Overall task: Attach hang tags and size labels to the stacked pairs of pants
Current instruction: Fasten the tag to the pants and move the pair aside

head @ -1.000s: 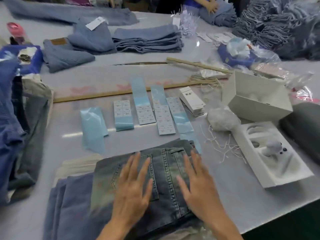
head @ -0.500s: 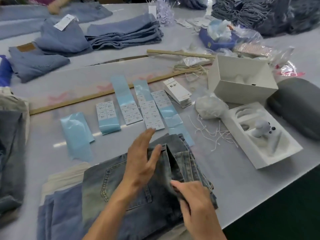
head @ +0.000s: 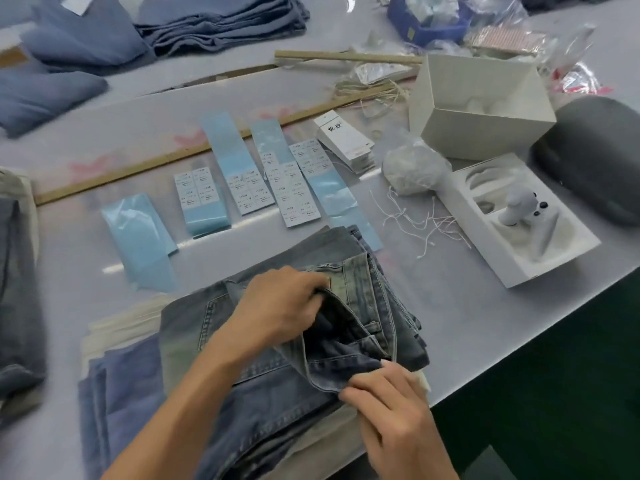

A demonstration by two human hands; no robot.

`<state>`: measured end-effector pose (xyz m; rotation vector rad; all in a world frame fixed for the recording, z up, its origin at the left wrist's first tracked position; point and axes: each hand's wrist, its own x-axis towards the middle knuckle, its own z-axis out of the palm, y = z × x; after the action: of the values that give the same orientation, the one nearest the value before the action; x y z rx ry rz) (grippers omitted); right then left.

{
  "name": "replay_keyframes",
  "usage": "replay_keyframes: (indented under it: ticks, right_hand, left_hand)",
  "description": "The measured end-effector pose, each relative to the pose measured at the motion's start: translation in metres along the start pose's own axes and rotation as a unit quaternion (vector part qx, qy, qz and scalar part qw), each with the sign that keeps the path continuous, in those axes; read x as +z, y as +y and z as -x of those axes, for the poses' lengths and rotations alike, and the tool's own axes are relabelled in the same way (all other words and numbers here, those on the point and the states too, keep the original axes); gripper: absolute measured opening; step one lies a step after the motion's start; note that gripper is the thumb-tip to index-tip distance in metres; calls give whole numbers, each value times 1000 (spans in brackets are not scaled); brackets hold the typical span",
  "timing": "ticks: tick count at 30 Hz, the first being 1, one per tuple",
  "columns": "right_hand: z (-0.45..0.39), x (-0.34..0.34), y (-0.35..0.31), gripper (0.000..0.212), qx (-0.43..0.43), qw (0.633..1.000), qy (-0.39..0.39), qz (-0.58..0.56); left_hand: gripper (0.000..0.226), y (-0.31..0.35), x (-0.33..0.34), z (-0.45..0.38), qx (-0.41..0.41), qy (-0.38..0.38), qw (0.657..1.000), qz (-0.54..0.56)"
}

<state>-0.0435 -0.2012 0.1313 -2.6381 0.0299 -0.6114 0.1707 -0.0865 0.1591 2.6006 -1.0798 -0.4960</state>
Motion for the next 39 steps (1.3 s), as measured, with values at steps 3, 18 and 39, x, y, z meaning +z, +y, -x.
replay_keyframes:
  ticks: [3,18,39]
  right_hand:
    - [0,-3,-1,25,65,997,-36,10]
    - [-15,7,-32,29,-57,990,-97,84]
    - [-50,-28,5,38,565,703,-4,-432]
  left_hand:
    - [16,-11,2,7,-41,-4,990,134]
    - [40,-48,9,46,-59,-77,763,639]
    - [52,21,2,38,114,26,993,26]
